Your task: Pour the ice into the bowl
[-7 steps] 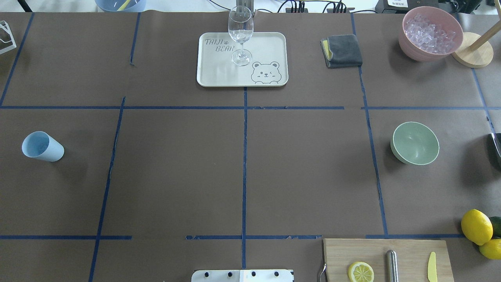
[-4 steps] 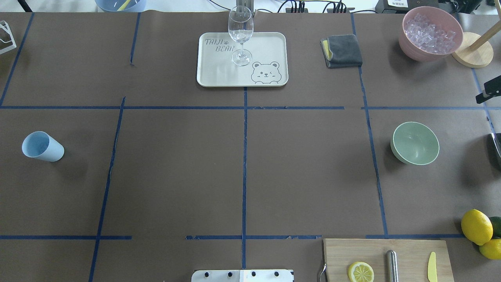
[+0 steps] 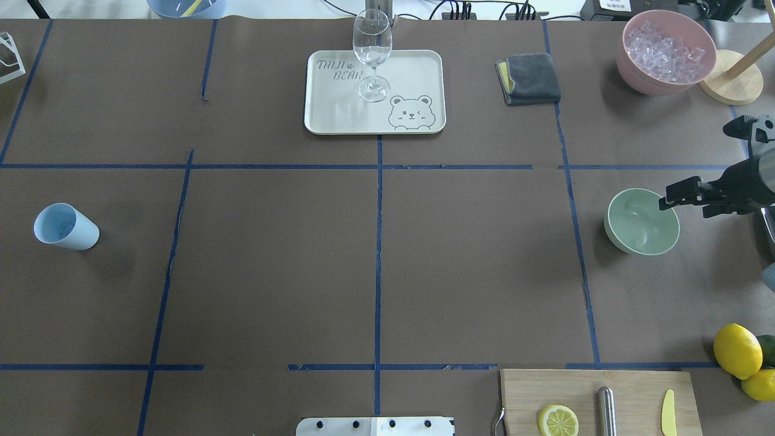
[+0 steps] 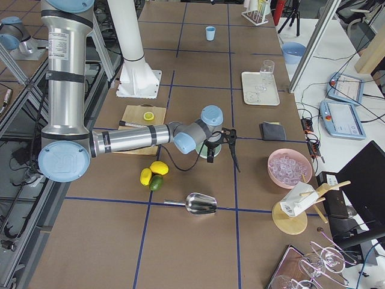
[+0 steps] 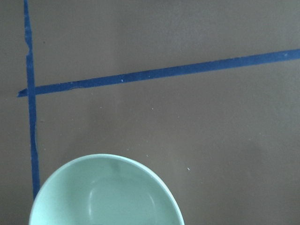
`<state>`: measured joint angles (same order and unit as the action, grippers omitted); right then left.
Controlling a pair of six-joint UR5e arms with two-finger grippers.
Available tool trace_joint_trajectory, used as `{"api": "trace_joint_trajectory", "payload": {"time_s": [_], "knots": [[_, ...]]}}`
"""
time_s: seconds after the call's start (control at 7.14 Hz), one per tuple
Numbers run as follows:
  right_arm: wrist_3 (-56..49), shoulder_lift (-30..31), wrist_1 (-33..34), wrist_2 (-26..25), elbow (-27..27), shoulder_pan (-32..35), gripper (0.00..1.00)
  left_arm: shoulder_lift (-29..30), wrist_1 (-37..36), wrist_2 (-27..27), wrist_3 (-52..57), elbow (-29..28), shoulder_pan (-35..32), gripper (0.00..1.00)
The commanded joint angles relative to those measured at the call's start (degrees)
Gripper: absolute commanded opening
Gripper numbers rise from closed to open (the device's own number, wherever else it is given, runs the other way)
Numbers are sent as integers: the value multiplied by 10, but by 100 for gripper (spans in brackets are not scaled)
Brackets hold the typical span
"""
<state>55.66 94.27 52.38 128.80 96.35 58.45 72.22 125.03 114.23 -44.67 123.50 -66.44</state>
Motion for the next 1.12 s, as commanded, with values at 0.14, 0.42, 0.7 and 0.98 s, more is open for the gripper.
{"api": "trace_joint_trajectory", "payload": {"time_s": [0.14, 0.42, 0.7, 0.98], "knots": [[32, 1, -48, -15, -45, -33, 100, -20, 30, -44, -4, 2, 13, 100], [34, 1, -48, -14, -42, -33, 25, -43, 68, -80, -10, 1, 25, 100], [33, 2, -48, -9, -40, -33, 0, -66, 106, -161, -82, 1, 104, 100], [34, 7, -47, 4, -16, -31, 0, -99, 148, -230, -147, 2, 178, 100]]}}
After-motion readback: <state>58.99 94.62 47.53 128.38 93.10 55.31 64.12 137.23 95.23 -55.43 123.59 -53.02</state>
